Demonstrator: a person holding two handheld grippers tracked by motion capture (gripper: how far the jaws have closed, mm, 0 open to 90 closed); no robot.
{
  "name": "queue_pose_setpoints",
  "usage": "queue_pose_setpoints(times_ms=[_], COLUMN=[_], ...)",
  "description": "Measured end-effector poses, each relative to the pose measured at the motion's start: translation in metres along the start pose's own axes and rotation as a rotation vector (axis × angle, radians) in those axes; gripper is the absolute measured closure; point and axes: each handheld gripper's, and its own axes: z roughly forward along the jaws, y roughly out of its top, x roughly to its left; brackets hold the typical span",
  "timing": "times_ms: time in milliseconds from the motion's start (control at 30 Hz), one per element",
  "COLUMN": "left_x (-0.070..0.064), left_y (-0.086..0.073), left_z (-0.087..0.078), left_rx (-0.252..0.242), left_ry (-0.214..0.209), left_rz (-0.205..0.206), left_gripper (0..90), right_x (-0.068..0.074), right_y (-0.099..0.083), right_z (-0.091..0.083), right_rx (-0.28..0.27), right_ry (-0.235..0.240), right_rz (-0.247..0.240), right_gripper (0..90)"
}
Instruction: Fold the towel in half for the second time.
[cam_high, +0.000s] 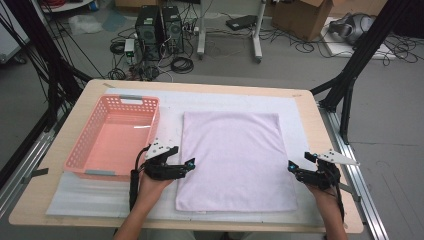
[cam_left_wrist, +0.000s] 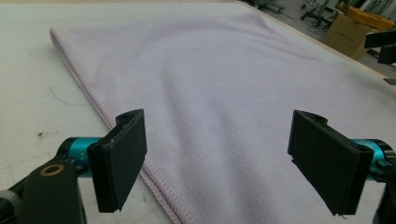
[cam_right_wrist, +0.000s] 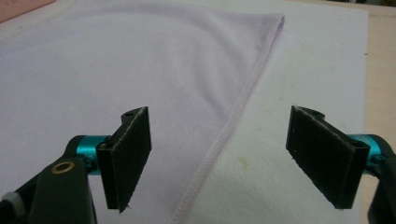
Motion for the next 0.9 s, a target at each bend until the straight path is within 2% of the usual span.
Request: queue_pose_setpoints(times_ms=[133,167,267,400,500,533,633,767,800,900], left_x=[0.004,0.006,0.014,0.024,0.034,0.036,0.045,0.058,0.061,0.069], left_y=[0.009,0.011,0.019,0.031,0.038,0.038,0.042,0.049,0.049,0.05], left_z=[0.014,0.018,0.028,0.042,0.055,0.059,0.073,0.089,0.092,0.103], left_rx=[-0.002,0.013,0.026,0.057,0.066,0.048,0.091,0.104,0.099,0.165], left_ry=[0.005,0.006,0.034,0.07,0.141,0.162,0.195,0.211,0.203,0.237], left_rz=[-0.004,-0.009,-0.017,-0.014,-0.024,-0.026,-0.038,-0.077,-0.077,-0.053], left_gripper=[20.9,22.2,23.3,24.1,25.2,25.7,26.6,26.9,26.7,25.8], right_x=[0.001,0.001,-0.002,-0.008,-0.013,-0.014,-0.018,-0.026,-0.027,-0.033], right_y=[0.005,0.007,0.012,0.018,0.026,0.028,0.036,0.043,0.045,0.049], right_z=[0.014,0.018,0.028,0.041,0.051,0.054,0.063,0.076,0.079,0.089], right_rx=[0.028,0.039,0.054,0.076,0.099,0.105,0.14,0.158,0.162,0.175], right_ry=[0.02,0.025,0.058,0.067,0.074,0.081,0.078,0.07,0.063,0.065], right_rz=[-0.013,-0.007,0.013,0.02,0.012,0.008,-0.001,0.004,0.009,0.03], right_gripper=[20.9,20.9,21.2,20.9,20.9,20.9,20.9,20.9,20.9,20.9])
